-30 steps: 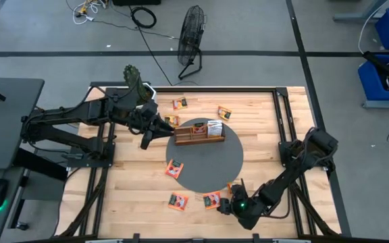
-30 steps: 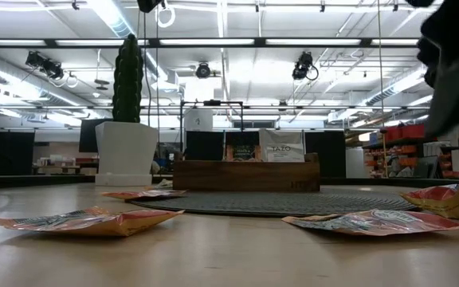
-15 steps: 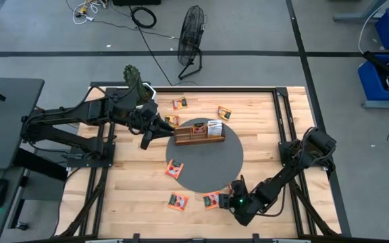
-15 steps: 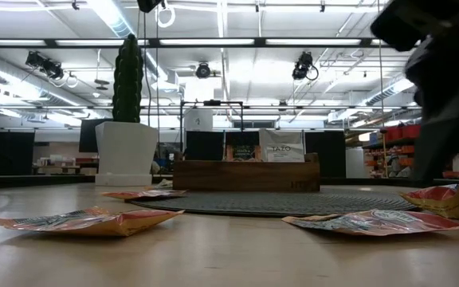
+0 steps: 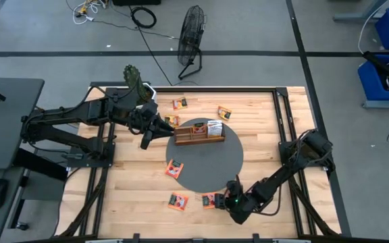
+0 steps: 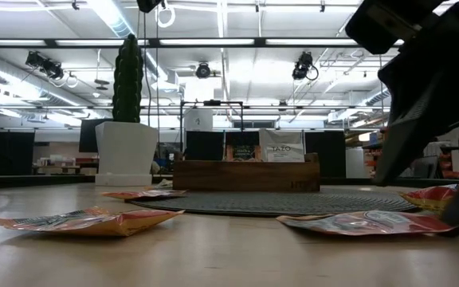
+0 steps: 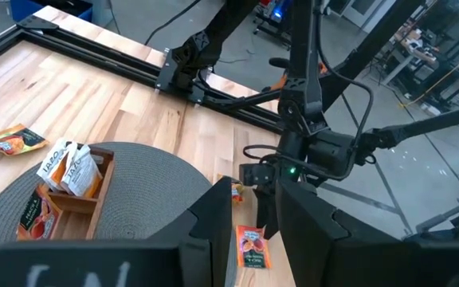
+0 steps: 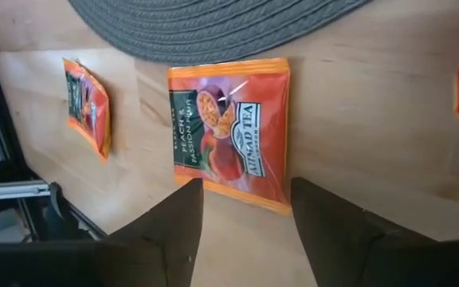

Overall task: Pick & Place Tea
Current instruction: Put the pink tea bag into the middle section of the wooden organizer

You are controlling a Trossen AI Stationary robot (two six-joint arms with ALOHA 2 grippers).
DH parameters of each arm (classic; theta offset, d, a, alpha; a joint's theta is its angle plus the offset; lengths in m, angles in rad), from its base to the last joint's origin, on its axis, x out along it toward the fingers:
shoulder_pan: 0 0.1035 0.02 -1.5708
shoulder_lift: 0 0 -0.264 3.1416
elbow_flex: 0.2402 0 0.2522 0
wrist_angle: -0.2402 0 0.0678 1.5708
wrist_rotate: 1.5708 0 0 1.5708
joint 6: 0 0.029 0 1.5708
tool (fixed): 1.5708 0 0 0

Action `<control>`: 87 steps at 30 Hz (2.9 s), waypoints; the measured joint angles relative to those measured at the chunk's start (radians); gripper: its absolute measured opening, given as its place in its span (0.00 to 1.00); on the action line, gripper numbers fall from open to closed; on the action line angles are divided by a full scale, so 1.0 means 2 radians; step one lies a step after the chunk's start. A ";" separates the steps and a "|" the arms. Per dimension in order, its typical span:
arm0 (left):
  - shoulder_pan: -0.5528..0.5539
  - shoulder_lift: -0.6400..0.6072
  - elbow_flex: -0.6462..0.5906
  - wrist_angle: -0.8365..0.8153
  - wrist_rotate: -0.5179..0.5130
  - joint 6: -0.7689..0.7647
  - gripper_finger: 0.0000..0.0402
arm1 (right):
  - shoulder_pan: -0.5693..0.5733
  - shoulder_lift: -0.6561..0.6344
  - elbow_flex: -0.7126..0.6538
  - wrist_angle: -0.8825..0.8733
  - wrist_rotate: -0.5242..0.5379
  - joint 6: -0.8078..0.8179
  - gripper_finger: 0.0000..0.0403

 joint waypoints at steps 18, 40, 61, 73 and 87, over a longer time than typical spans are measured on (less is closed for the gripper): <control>0.000 0.000 0.000 -0.006 0.000 -0.001 0.26 | -0.027 0.026 0.000 0.009 -0.021 -0.043 0.02; 0.000 0.000 0.000 -0.010 0.000 -0.001 0.26 | -0.028 0.024 0.048 0.042 0.145 -0.074 0.00; 0.000 0.000 0.000 -0.006 0.000 -0.017 0.26 | -0.074 0.022 0.281 -0.293 0.428 -0.083 0.00; 0.000 0.002 0.000 0.027 -0.013 -0.033 0.26 | -0.108 0.021 0.380 -0.398 0.510 -0.121 0.00; 0.000 0.046 0.001 0.084 -0.025 -0.052 0.26 | -0.127 0.021 0.409 -0.378 0.504 -0.217 0.00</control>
